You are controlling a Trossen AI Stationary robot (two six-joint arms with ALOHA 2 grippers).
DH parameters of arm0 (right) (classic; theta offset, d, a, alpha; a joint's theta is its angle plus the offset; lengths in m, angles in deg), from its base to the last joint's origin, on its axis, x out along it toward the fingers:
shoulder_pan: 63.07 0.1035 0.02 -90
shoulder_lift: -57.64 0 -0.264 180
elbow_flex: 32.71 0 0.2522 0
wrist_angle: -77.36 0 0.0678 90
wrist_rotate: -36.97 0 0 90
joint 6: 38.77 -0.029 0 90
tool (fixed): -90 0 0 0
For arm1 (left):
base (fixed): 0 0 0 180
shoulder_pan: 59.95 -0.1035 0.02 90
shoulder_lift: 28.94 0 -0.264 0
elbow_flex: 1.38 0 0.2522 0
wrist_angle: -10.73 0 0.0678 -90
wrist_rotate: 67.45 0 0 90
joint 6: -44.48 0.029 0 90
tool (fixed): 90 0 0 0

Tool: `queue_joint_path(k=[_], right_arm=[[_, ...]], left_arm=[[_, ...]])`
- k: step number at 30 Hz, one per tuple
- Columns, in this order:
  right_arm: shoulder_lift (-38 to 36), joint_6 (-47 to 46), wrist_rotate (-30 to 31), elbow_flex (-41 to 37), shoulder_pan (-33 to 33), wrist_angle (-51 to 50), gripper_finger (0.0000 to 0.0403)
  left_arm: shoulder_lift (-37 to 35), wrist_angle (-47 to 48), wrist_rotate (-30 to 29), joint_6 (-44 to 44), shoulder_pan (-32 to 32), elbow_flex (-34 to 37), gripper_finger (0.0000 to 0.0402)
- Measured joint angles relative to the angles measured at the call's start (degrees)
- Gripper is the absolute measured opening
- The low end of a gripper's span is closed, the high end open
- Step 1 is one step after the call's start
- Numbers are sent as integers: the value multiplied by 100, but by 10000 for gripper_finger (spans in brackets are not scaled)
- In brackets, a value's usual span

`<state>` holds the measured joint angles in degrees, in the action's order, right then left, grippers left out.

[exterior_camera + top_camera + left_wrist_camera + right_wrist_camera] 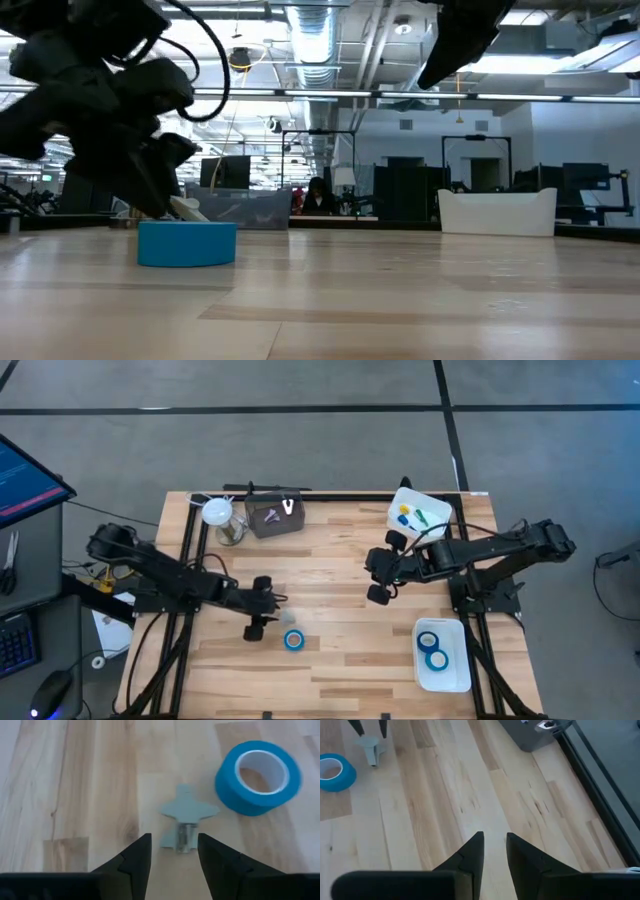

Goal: Pick and place Stapler, Stapler remover, tape
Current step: Put the gray staple remover into the black bin

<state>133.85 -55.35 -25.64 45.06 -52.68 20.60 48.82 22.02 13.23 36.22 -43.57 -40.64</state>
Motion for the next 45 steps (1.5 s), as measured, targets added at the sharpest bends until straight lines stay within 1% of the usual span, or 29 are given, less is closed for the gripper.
queue_joint_path(k=[8, 11, 14, 18, 27, 30, 37, 45], right_arm=[[0, 2, 15, 0, -2, -1, 75], [0, 2, 15, 0, -2, -5, 75], [0, 2, 15, -1, -2, -6, 75], [0, 2, 15, -2, -2, -7, 75], [0, 2, 17, -4, -2, -7, 75], [0, 2, 15, -4, -2, -7, 75], [0, 3, 17, -4, -2, -30, 75], [0, 2, 138, -4, -4, -283, 75]], left_arm=[[76, -222, -6, 4, -109, 0, 151], [76, -233, 9, 23, -109, 0, 141], [76, -246, 145, 23, -109, 0, 125], [76, -275, 206, -129, -109, 0, 106], [76, -415, 207, -124, -109, 0, 96], [76, -412, 207, -126, -109, 0, 79], [73, -415, 210, -116, -109, 0, 10], [73, -458, 210, -108, -109, 0, 4]])
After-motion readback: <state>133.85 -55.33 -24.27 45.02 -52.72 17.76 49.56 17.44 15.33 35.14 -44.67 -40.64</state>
